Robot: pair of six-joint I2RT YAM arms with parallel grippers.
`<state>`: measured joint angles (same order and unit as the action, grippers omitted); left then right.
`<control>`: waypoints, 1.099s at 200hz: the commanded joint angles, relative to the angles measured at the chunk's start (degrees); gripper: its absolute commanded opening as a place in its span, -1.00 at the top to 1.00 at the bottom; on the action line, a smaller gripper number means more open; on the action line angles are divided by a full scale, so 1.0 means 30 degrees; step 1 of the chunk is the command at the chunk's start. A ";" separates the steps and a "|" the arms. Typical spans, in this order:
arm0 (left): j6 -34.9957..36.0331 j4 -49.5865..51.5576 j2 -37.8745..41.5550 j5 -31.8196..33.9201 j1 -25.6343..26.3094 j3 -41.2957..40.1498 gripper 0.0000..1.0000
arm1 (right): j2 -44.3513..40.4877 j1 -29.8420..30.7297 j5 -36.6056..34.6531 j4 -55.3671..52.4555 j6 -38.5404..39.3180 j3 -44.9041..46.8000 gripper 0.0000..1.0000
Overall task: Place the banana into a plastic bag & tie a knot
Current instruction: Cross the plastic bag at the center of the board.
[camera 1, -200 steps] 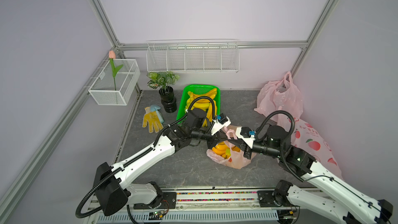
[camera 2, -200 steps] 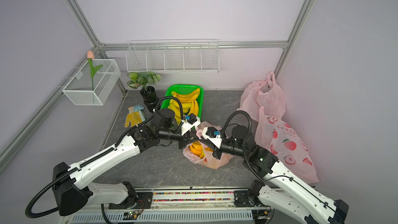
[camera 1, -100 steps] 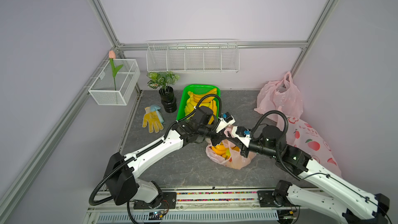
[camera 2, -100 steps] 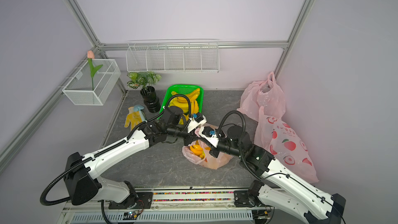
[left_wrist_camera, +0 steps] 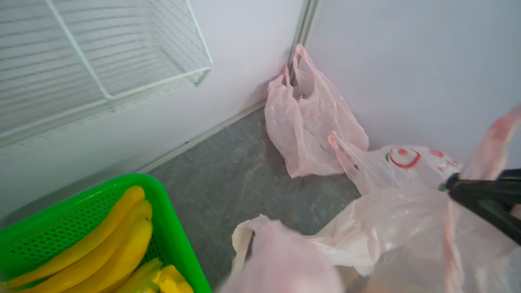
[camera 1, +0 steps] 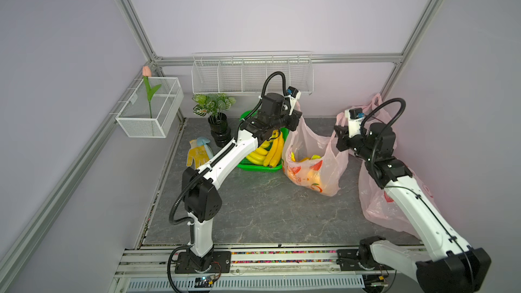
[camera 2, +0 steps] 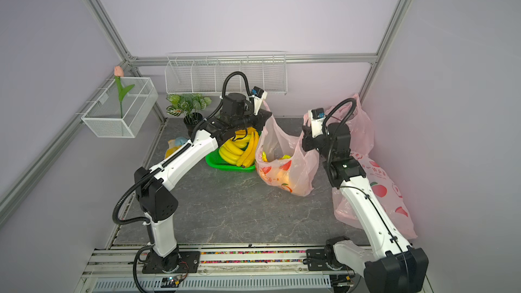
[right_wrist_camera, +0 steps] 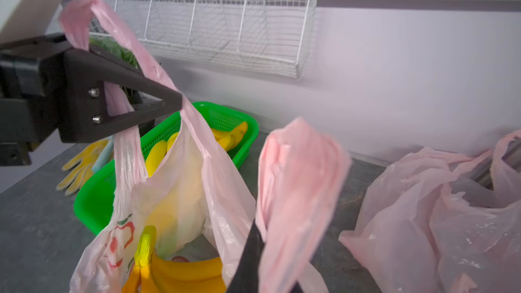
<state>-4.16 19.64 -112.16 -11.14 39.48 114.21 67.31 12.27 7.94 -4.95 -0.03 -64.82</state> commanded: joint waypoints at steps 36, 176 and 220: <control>-0.0551 -0.1234 0.1211 -0.1148 -0.0158 -0.1836 1.00 | -0.0401 -0.0537 0.3757 0.1662 -0.0959 0.0249 0.87; 0.3523 -0.1020 0.5187 -0.6105 0.2600 -1.0854 0.95 | -0.6224 0.3063 0.6589 0.2084 -0.1497 0.8770 0.87; 0.5469 0.1209 0.4574 -0.7408 0.2590 -0.9742 0.79 | -0.5768 0.3229 0.7606 0.3589 -0.1694 0.9621 0.87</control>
<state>6.76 19.00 -97.91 -29.74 47.27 82.78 49.19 21.41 27.99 2.31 -5.56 -37.65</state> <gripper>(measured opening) 0.080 0.067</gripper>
